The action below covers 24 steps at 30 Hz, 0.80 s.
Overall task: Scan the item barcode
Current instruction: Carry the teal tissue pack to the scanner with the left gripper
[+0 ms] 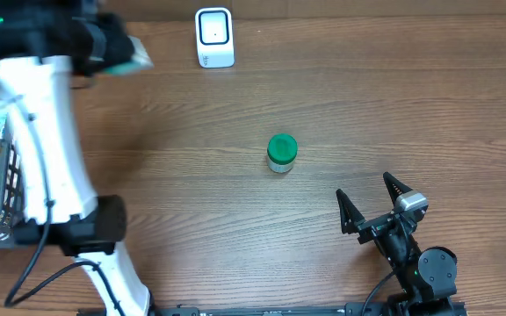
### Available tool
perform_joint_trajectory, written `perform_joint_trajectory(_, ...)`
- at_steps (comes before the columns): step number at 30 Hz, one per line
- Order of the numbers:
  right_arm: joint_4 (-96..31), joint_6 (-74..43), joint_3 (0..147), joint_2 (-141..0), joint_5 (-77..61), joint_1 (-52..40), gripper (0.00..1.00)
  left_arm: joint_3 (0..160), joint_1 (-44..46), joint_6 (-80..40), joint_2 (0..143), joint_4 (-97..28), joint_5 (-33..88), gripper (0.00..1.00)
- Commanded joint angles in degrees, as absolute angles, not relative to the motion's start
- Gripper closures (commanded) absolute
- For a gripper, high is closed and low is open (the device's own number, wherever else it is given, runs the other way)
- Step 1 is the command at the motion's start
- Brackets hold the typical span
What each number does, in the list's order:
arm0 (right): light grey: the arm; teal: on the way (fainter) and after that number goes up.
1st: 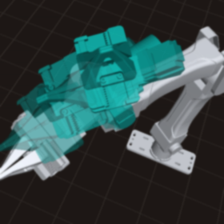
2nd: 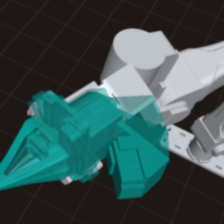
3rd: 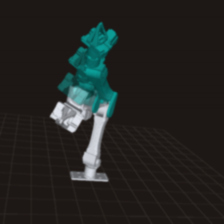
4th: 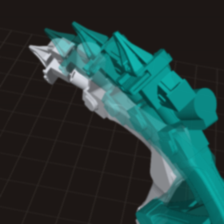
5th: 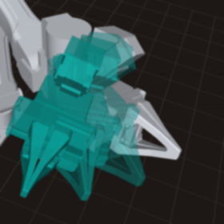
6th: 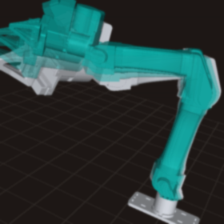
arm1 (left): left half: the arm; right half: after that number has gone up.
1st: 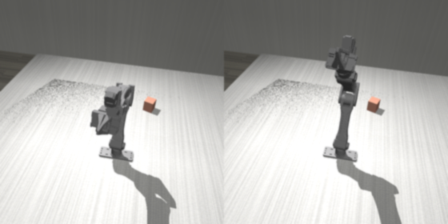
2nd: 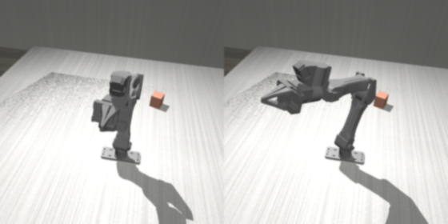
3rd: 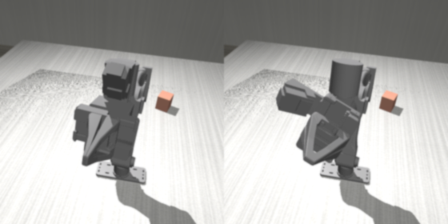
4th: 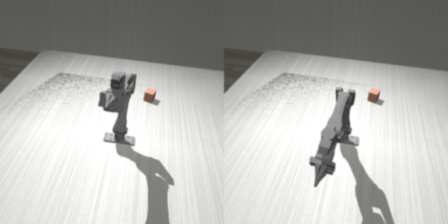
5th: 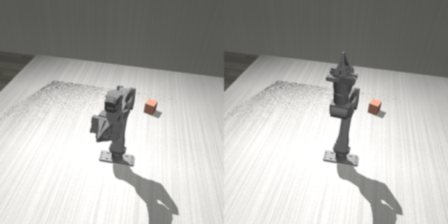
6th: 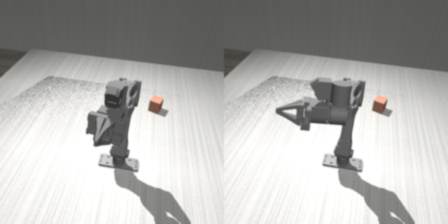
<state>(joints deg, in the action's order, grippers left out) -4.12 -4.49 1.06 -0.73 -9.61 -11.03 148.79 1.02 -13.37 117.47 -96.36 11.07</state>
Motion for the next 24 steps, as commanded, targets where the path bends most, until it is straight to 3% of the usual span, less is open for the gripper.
perform_joint_trajectory(1,-3.90,-4.84,0.45,-0.16,-9.02,-11.42,0.00,140.14,8.27,-13.23,117.58,-95.57,6.52,0.55)
perform_joint_trajectory(5,-3.90,-4.84,0.45,-0.16,-9.02,-11.42,0.00,124.18,17.10,-15.86,117.75,-87.31,1.34,0.55)
perform_joint_trajectory(11,-3.90,-4.84,0.45,-0.16,-9.02,-11.42,0.00,108.40,22.87,-18.65,117.75,-75.57,1.13,0.49)
perform_joint_trajectory(22,-3.90,-4.84,0.45,-0.16,-9.02,-11.42,0.00,92.84,24.80,-22.74,117.78,-58.67,6.59,0.46)
perform_joint_trajectory(24,-3.90,-4.84,0.45,-0.16,-9.02,-11.42,0.00,90.65,24.82,-22.74,117.75,-55.64,8.93,0.42)
